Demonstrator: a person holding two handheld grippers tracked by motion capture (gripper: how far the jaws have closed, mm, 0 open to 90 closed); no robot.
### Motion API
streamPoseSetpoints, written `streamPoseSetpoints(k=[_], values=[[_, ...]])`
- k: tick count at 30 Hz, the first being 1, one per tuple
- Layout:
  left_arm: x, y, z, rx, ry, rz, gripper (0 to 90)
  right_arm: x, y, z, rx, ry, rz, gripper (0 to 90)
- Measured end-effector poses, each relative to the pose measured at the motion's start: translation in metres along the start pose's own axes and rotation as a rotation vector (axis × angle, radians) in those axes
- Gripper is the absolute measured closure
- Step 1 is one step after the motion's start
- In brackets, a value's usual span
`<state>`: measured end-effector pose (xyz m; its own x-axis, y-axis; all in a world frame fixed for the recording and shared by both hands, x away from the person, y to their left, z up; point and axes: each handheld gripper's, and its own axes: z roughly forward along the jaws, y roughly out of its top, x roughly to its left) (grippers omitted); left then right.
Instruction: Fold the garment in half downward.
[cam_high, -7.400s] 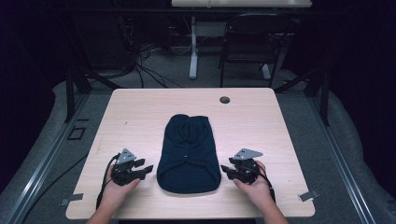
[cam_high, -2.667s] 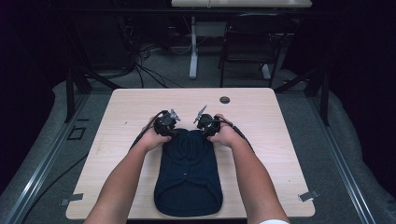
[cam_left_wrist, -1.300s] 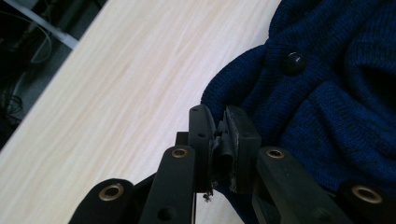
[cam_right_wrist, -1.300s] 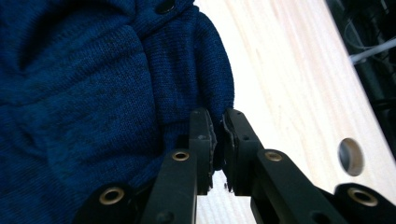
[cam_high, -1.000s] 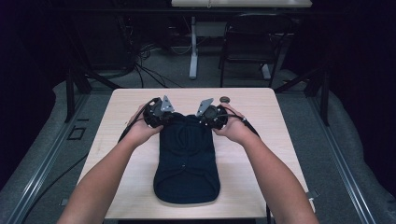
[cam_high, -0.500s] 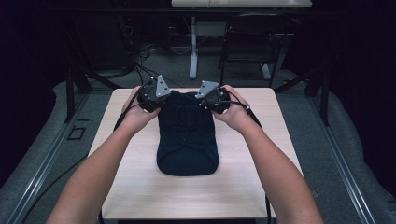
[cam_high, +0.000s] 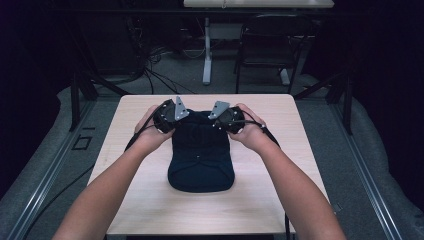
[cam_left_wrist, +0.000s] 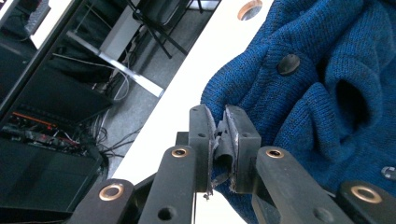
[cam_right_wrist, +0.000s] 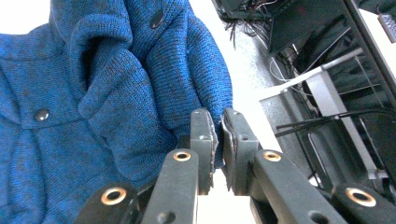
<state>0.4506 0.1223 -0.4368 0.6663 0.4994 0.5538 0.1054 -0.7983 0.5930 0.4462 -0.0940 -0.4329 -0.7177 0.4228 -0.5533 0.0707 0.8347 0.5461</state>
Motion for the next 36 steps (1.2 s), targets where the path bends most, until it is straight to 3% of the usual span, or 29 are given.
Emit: streamPoseSetpoints(k=[13,17,19,24,36], values=[[0.0,0.0,0.0,-0.001,-0.007,-0.011,81.8,0.002,-0.003,0.001,-0.012,0.01,0.016,82.9],[-0.004,-0.003,-0.002,-0.007,-0.012,-0.009,81.8,0.007,-0.003,-0.002,-0.001,0.008,-0.013,82.9],[-0.009,-0.003,-0.003,0.003,-0.019,0.013,81.9,0.01,-0.002,-0.003,0.0,0.009,-0.024,82.8],[-0.014,-0.002,-0.007,0.001,-0.013,0.013,81.9,0.016,0.0,-0.007,0.001,0.003,-0.042,82.8],[-0.048,-0.023,-0.018,-0.015,-0.048,0.023,81.9,0.045,-0.012,-0.016,0.002,0.03,-0.104,82.7]])
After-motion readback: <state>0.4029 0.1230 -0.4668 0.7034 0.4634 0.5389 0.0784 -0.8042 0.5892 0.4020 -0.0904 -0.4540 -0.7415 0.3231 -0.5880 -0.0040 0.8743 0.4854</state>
